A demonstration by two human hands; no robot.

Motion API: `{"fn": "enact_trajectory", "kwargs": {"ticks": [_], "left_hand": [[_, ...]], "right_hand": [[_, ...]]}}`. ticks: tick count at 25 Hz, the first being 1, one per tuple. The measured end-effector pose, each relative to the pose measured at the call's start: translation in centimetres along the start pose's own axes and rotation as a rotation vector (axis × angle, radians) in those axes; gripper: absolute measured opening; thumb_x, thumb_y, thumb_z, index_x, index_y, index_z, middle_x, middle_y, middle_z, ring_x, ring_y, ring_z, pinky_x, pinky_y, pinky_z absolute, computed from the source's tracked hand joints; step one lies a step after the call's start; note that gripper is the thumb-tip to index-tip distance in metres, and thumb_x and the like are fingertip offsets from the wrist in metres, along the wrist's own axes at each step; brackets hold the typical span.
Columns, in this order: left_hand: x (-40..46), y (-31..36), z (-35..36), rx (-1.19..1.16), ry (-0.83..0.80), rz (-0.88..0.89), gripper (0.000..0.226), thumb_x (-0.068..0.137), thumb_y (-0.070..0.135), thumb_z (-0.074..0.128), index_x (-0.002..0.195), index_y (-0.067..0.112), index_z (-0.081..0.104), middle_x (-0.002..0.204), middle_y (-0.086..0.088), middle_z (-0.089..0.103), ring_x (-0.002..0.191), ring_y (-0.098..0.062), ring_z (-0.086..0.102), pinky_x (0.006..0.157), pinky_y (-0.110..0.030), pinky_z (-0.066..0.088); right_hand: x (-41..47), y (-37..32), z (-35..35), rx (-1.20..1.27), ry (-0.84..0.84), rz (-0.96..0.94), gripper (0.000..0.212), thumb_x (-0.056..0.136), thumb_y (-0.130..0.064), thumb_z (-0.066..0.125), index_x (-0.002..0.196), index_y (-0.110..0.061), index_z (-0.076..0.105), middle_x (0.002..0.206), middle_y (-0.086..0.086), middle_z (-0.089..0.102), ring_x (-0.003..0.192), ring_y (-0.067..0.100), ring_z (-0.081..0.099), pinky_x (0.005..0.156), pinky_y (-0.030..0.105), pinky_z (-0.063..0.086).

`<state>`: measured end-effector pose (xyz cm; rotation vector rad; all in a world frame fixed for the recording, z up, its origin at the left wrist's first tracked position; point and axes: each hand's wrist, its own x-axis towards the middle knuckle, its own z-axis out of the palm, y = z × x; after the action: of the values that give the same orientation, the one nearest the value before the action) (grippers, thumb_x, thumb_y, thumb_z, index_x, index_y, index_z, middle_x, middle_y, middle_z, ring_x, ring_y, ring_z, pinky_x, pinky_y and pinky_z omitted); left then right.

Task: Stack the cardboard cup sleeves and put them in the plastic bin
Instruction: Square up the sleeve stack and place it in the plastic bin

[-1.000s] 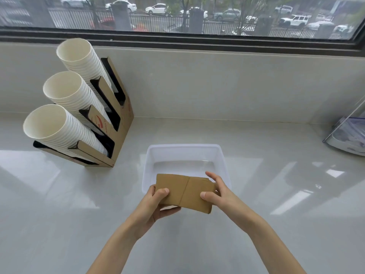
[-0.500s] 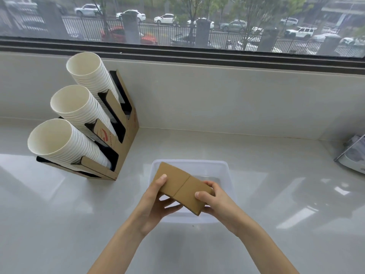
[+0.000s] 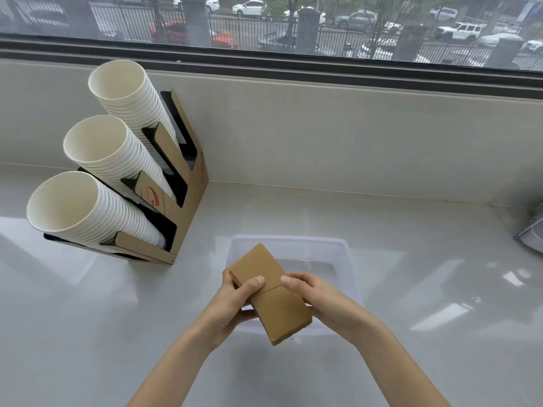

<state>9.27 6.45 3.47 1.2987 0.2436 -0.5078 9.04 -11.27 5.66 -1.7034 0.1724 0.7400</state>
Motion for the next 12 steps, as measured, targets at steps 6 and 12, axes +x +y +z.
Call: {"fn": "enact_trajectory", "kwargs": {"ticks": [6,12], "left_hand": [[0.5,1.3,-0.6,0.175,-0.028,-0.026,0.055,0.078,0.035,0.064,0.123,0.026,0.034,0.118,0.000,0.055,0.103,-0.014,0.059,0.077,-0.031,0.055],[1.1,3.2,-1.8,0.386,0.007,0.025,0.051,0.082,0.040,0.056,0.127,0.023,0.041,0.125,-0.002,0.052,0.111,-0.014,0.055,0.086,-0.030,0.054]], "right_hand": [[1.7,-0.3,0.4,0.109,-0.091,-0.002,0.070,0.067,-0.047,0.065,0.128,-0.018,0.045,0.122,0.004,0.061,0.109,0.017,0.061,0.094,0.033,0.050],[3.3,-0.5,1.1,0.241,-0.048,0.000,0.063,0.066,-0.040,0.062,0.121,-0.013,0.047,0.114,0.006,0.061,0.100,0.019,0.061,0.085,0.032,0.051]]}}
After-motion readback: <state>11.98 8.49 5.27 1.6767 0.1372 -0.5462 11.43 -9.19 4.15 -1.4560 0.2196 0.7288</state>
